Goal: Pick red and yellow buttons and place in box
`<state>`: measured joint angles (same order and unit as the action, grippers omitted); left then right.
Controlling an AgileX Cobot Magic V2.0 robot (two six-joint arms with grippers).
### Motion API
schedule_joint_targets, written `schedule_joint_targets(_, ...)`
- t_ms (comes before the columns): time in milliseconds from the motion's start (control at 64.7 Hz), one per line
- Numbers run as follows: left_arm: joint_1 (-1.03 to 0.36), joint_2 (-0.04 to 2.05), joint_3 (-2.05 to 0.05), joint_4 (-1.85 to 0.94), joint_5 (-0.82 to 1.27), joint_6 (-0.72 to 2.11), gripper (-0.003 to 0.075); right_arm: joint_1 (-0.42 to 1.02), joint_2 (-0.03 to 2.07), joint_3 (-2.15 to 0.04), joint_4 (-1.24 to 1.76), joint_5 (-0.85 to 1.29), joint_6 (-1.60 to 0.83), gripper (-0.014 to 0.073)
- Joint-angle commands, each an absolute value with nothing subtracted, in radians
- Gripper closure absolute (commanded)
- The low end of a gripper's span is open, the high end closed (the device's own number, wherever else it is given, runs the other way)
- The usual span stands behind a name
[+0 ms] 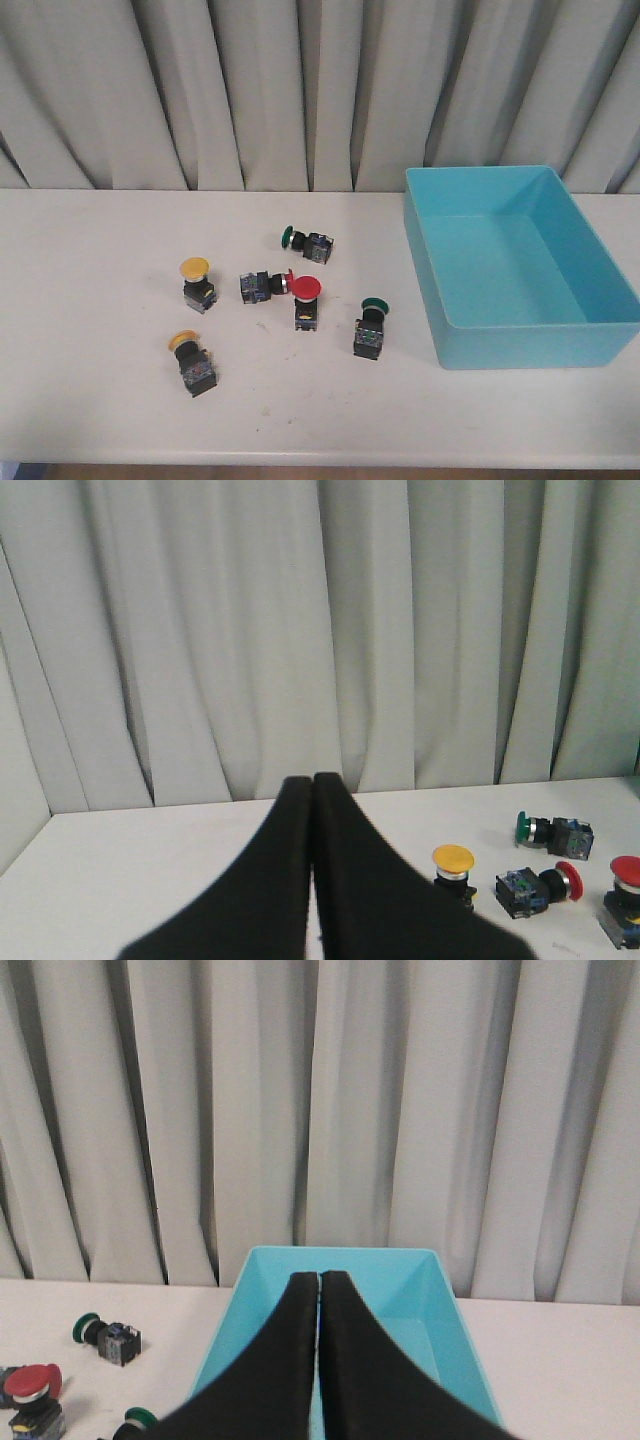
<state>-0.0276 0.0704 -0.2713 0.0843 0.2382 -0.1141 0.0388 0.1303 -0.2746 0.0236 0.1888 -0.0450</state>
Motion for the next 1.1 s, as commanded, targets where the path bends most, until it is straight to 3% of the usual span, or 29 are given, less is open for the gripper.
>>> schedule_joint_targets(0,-0.029,0.187,-0.411,0.082,0.262,-0.120,0.0727,0.033,0.238,-0.411,0.000,0.223,-0.063,0.0596)
schedule_joint_targets(216,-0.029,0.446,-0.592,0.083,0.420,-0.049,0.0727,0.033,0.451,-0.596,-0.018,0.425,-0.062,0.0596)
schedule_joint_targets(525,-0.029,0.634,-0.568,0.080,0.497,-0.045,0.0727,0.033,0.638,-0.606,-0.018,0.605,-0.062,0.0596)
schedule_joint_targets(772,-0.029,0.705,-0.568,0.080,0.497,-0.058,0.0710,0.033,0.695,-0.606,-0.018,0.624,-0.062,0.0590)
schedule_joint_targets(942,-0.029,0.750,-0.568,0.071,0.484,-0.061,0.0571,0.033,0.699,-0.606,-0.019,0.624,-0.062,0.0508)
schedule_joint_targets(1081,-0.029,0.790,-0.574,0.071,0.471,-0.061,0.0337,0.033,0.699,-0.606,-0.018,0.624,-0.062,0.0351)
